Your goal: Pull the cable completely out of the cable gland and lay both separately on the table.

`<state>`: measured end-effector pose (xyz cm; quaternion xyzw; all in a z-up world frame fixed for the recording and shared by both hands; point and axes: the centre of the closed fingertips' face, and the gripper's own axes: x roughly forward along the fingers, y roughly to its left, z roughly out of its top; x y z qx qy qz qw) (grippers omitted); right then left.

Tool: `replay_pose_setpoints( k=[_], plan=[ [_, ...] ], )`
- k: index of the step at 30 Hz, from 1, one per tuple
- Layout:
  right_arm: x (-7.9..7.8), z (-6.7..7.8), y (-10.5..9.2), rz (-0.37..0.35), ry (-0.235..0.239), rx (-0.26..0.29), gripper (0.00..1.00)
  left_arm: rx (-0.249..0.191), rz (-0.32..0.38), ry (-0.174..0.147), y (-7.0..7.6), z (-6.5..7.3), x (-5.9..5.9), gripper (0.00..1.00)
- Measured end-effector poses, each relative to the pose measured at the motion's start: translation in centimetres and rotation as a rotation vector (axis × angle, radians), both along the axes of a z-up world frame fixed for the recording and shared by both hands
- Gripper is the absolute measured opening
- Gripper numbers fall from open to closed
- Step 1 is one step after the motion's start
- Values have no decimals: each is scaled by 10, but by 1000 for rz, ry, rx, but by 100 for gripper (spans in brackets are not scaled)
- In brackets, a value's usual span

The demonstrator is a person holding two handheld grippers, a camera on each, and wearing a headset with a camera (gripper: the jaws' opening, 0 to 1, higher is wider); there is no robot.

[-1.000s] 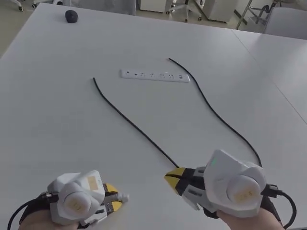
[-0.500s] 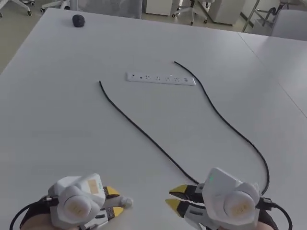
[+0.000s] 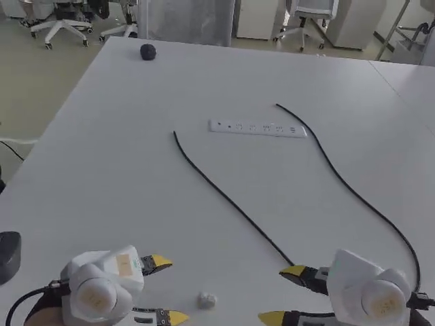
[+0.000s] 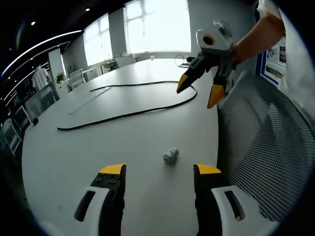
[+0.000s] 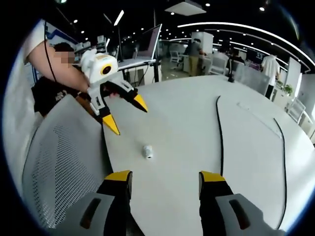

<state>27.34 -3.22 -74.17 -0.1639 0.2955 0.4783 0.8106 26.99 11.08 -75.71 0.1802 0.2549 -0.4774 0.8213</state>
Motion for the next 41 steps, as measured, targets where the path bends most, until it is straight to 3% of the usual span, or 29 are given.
replay_pose_setpoints(
  k=[4, 8, 12, 14, 16, 18, 22, 28, 41],
  plan=[
    [-2, 17, 1, 20, -41, 29, 66, -21, 23, -10, 11, 16, -8, 68],
    [1, 30, -5, -8, -59, 74, 82, -81, 80, -28, 21, 40, -12, 81],
    [5, 39, -15, -68, -55, 120, 99, -180, 148, -89, 28, 67, -7, 99],
    [2, 42, -17, -72, -48, 142, 99, -224, 152, -94, 29, 74, -10, 99],
    [0, 43, -18, -79, -43, 147, 99, -242, 159, -76, 30, 74, -13, 99],
    [-2, 43, -20, -79, -46, 140, 99, -226, 158, -86, 31, 71, -13, 99],
    [0, 45, -23, -90, -55, 137, 99, -210, 149, -75, 31, 68, -14, 99],
    [2, 46, -27, -102, -62, 130, 99, -197, 126, -105, 27, 74, -9, 99],
    [2, 46, -28, -121, -64, 108, 99, -197, 97, -138, 18, 85, -4, 97]
  ],
)
